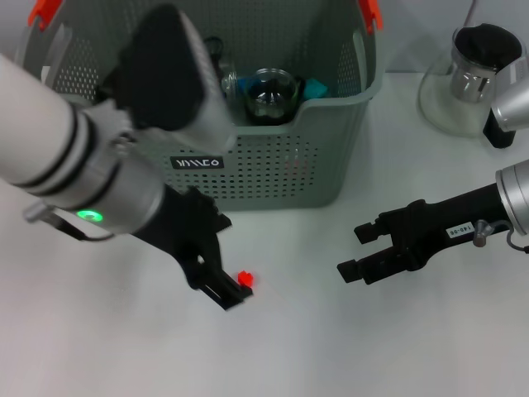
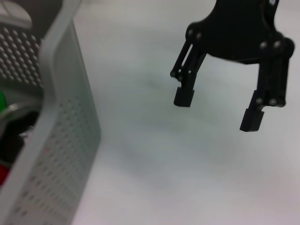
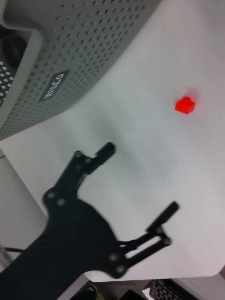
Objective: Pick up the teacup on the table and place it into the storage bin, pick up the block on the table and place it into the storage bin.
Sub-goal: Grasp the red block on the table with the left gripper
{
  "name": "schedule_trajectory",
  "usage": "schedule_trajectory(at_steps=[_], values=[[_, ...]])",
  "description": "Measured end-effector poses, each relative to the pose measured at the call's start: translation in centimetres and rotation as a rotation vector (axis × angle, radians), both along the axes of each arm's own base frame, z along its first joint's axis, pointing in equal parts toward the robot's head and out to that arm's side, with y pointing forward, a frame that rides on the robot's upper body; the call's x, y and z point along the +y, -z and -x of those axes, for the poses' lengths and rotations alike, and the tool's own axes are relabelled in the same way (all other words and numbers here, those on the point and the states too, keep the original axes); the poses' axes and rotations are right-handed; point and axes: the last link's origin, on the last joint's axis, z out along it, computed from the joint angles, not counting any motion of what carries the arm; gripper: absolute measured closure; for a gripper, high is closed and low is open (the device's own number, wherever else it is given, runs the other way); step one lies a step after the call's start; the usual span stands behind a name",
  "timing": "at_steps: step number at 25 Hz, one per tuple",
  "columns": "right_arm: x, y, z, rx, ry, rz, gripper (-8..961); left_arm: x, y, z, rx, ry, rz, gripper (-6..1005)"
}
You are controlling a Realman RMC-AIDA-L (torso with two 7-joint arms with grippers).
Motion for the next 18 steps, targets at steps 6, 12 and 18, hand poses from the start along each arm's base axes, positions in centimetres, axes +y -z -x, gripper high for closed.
schedule_trajectory(at_steps=[6, 12, 18], values=[[0.0, -0.1, 0.0, -0.006, -0.016, 0.003, 28, 0.7, 3.0, -0.5, 0.051, -0.125, -0.033, 34], [-0.1, -0.2, -0.1, -0.047, -0.052, 0.029, 28, 1.6, 4.6, -0.8, 0.071, -0.237, -0.061, 33], [-0.1, -0.2, 0.4, -0.097, -0.096, 0.074, 28, 2.5, 5.8, -0.9, 0.11, -0.341, -0.081, 34]])
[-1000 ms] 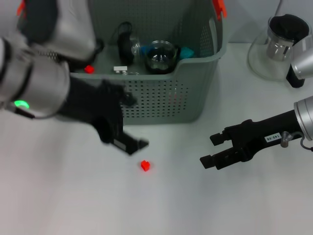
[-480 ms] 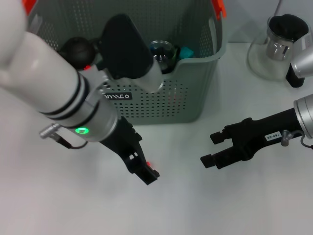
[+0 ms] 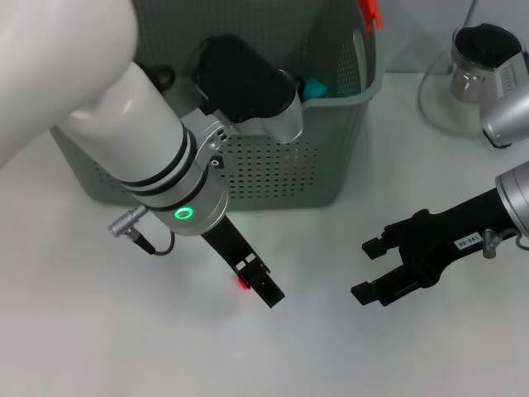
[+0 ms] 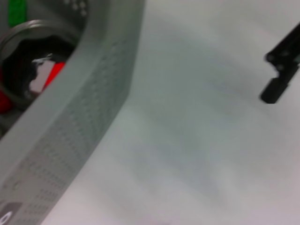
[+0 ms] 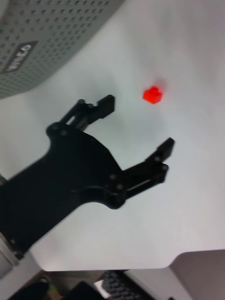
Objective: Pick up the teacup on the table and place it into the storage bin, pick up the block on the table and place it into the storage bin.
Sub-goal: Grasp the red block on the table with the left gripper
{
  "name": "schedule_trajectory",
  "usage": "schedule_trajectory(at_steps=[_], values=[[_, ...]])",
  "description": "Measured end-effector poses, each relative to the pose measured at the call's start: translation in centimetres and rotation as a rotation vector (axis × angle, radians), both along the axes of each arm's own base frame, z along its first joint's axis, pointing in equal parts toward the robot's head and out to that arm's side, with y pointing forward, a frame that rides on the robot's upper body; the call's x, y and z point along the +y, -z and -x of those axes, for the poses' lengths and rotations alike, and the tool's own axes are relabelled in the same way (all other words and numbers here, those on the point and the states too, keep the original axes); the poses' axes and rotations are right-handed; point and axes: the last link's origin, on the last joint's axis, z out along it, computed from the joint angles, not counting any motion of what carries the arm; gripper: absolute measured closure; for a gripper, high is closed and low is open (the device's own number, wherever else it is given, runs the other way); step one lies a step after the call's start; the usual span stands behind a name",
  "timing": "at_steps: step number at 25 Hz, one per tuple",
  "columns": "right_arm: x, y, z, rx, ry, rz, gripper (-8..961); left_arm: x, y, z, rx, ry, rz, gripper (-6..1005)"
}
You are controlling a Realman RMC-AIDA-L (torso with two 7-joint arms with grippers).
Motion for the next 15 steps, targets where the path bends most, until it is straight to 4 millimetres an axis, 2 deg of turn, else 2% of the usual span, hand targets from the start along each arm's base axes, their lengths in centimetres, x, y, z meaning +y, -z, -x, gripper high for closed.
schedule_trajectory(at_steps=[15], values=[[0.7, 0.4, 1.1, -0.071, -0.091, 0.025, 28, 1.3, 1.8, 0.9, 0.054, -0.038, -0.032, 37]])
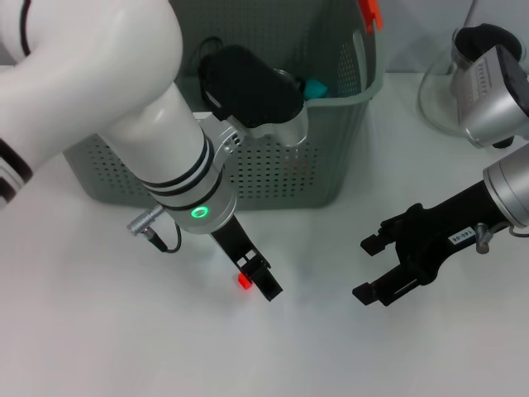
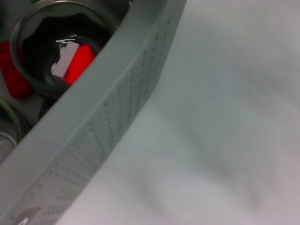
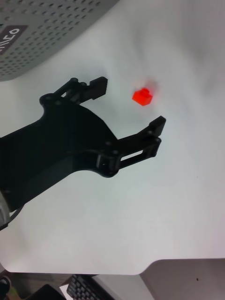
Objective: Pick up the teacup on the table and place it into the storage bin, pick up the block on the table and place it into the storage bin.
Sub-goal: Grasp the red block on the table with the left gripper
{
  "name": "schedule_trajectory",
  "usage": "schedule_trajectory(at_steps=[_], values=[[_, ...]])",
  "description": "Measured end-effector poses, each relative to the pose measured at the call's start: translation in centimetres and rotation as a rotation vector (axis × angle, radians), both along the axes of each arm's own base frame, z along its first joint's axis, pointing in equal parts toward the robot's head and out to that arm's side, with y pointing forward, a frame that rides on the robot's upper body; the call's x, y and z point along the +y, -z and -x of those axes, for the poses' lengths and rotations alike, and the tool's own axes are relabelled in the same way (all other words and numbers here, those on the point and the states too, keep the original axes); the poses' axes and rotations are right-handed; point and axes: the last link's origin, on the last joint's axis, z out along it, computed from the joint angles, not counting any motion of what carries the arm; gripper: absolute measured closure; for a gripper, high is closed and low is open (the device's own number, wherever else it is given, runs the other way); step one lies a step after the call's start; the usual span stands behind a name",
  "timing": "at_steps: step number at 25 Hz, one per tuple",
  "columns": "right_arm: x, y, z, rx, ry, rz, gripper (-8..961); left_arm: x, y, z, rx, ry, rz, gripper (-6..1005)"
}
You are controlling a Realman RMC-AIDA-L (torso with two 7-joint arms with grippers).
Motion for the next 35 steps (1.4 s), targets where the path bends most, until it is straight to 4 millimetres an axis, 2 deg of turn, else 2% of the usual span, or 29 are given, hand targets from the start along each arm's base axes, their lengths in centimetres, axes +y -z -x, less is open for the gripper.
schedule_trajectory(at_steps=[29, 35], values=[[-0.1, 0.3, 0.3, -0.004, -0.011, 0.013, 28, -0.2, 1.6, 0.4, 0.108, 0.051, -0.029, 38], [-0.1, 0.3, 0.3, -0.005, -0.013, 0.01, 28, -0.1, 1.7, 0.3, 0.11, 0.056, -0.027, 76]])
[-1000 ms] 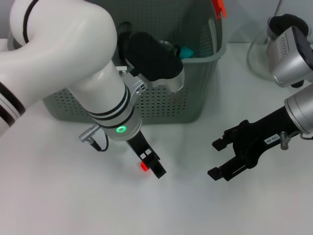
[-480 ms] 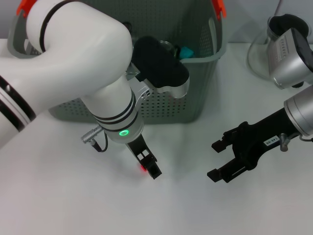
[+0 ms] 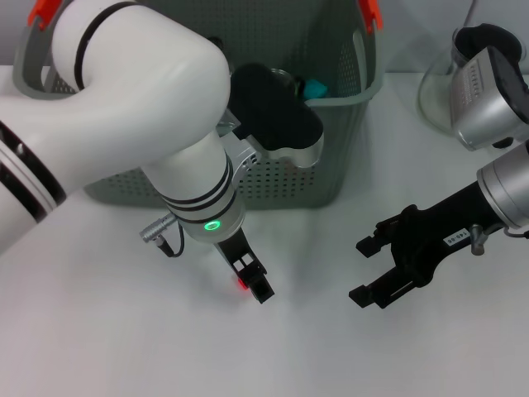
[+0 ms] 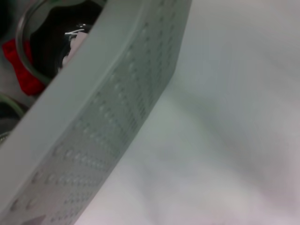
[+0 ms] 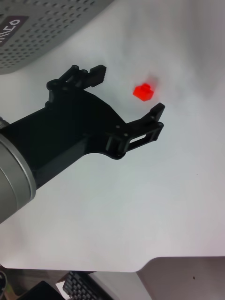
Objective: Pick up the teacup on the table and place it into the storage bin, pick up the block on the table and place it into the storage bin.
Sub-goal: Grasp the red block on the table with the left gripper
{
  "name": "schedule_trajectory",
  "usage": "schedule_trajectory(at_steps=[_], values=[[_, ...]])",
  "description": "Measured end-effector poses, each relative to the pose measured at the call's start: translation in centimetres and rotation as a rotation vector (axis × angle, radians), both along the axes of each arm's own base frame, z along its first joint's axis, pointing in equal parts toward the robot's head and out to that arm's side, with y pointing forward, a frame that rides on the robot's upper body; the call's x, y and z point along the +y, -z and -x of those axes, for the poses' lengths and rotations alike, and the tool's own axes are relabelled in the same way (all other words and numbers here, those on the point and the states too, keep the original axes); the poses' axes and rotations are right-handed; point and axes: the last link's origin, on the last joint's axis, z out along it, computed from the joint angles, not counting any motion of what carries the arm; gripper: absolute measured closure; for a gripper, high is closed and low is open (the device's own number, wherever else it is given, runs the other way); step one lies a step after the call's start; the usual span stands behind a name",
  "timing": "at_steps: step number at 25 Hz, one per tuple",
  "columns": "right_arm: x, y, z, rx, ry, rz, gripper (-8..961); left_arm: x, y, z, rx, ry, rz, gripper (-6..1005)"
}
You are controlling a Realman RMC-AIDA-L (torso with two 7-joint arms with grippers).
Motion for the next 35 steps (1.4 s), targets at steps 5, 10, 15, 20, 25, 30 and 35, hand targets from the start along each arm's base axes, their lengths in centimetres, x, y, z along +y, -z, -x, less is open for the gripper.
schedule_trajectory(at_steps=[5, 10, 15, 20, 25, 30, 35], values=[[0.0, 0.1, -0.1, 0.0, 0.001, -0.001, 28, -0.1, 0.3, -0.2, 0.006, 0.02, 0.008, 108], [0.0, 0.1, -0.1, 0.001, 0.0, -0.003, 29, -0.1, 0.8, 0.0, 0.02, 0.023, 0.024, 140], [0.0, 0.1, -0.1, 0.001, 0.001, -0.003, 29, 0.1, 1.0, 0.2, 0.023, 0.026, 0.023, 276], [0.0, 0.1, -0.2, 0.001, 0.001, -0.004, 29, 0.1, 1.2, 0.2, 0.024, 0.038, 0.024, 390], [0.0, 0.1, -0.2, 0.001, 0.002, -0.005, 29, 0.0, 1.4, 0.2, 0.031, 0.044, 0.03, 455], [0.0, 0.1, -0.2, 0.001, 0.003, -0.007, 29, 0.0, 1.5, 0.6, 0.036, 0.037, 0.029, 456], [0.0, 0.2, -0.2, 0.001, 0.004, -0.006, 29, 0.0, 1.5, 0.8, 0.039, 0.032, 0.028, 457]])
